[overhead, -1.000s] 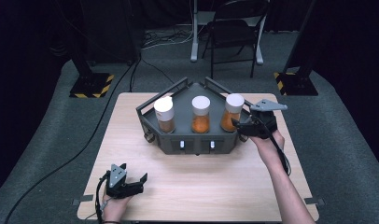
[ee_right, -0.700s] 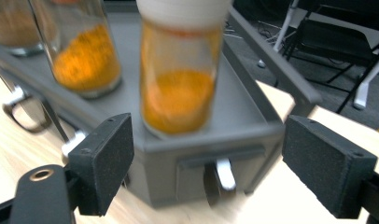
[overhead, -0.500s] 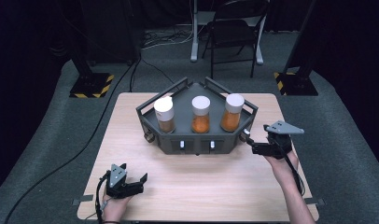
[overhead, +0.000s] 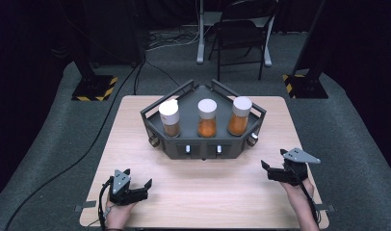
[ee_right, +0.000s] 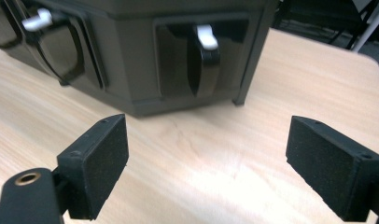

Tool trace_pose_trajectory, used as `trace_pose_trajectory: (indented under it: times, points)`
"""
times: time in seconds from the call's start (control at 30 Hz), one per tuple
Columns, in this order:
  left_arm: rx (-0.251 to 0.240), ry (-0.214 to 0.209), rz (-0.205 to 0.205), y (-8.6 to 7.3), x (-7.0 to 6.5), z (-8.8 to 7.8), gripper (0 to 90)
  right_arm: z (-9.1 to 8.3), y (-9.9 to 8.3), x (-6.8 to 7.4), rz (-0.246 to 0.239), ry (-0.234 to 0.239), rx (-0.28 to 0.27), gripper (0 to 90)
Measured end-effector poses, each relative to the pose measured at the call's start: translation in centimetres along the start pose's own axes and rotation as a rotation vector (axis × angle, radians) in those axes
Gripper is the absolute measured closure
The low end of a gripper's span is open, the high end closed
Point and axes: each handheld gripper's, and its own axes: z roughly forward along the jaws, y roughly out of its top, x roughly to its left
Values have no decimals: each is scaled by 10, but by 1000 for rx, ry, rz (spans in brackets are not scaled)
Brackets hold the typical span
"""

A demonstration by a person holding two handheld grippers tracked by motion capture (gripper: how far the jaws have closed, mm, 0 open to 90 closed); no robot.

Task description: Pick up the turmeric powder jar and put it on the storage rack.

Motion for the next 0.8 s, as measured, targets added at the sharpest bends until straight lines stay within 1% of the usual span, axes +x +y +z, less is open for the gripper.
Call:
trace_pose_trajectory:
  times: [0.13, 0.17, 0.27, 0.4, 0.47, 0.6, 0.7, 0.73, 0.8]
  points:
    - [0, 0, 1, 0, 0, 0, 49, 0, -14, -3, 32, -2, 1, 116]
    - [-1, 1, 2, 0, 0, 0, 49, 1, -17, -5, 36, 2, 4, 115]
    - [0, 1, 2, 0, -1, 0, 49, 2, -25, -4, 39, -9, 20, 115]
    - [2, 1, 2, 0, 0, 0, 49, 4, -38, -5, 59, -15, 39, 116]
    - [4, 1, 1, 1, 0, 0, 49, 6, -44, -7, 70, -18, 59, 116]
    - [5, -1, -2, 1, 0, 1, 49, 5, -55, -11, 80, -19, 66, 120]
    - [5, -2, 0, 1, 0, 0, 49, 4, -57, -12, 95, -20, 75, 121]
    - [5, -2, -1, 1, 0, 1, 49, 3, -59, -13, 92, -17, 73, 121]
    - [6, -1, 0, 1, 0, 0, 49, 4, -58, -11, 82, -22, 84, 123]
